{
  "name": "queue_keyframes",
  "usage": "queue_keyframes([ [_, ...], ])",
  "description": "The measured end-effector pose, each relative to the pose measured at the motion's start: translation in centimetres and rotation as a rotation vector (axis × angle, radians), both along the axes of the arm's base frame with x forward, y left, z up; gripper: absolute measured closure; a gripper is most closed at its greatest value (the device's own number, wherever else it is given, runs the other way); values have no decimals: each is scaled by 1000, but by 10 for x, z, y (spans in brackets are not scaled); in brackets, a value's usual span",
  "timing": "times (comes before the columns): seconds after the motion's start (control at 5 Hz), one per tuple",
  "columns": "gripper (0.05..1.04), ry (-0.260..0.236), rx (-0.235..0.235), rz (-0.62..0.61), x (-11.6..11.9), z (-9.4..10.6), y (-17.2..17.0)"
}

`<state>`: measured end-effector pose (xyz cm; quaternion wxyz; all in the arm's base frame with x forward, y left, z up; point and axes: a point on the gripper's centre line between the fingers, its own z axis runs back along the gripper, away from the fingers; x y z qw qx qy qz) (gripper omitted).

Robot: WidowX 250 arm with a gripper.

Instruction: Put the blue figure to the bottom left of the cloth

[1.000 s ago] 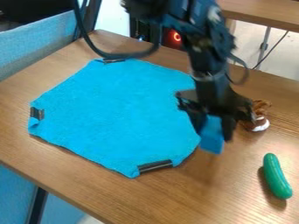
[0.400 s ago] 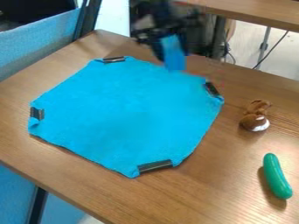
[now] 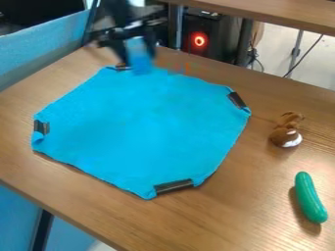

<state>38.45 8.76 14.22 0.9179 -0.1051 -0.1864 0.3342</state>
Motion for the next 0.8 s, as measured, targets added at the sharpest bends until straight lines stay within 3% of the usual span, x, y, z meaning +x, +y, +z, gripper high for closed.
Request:
queue_keyframes([
  [0.2, 508, 56, 26, -25, -29, -9, 19],
  [0.4, 508, 79, 65, -55, -58, -16, 32],
  [0.6, 508, 98, 87, -67, -77, -28, 39],
  [0.8, 508, 99, 139, -84, -84, -41, 42],
])
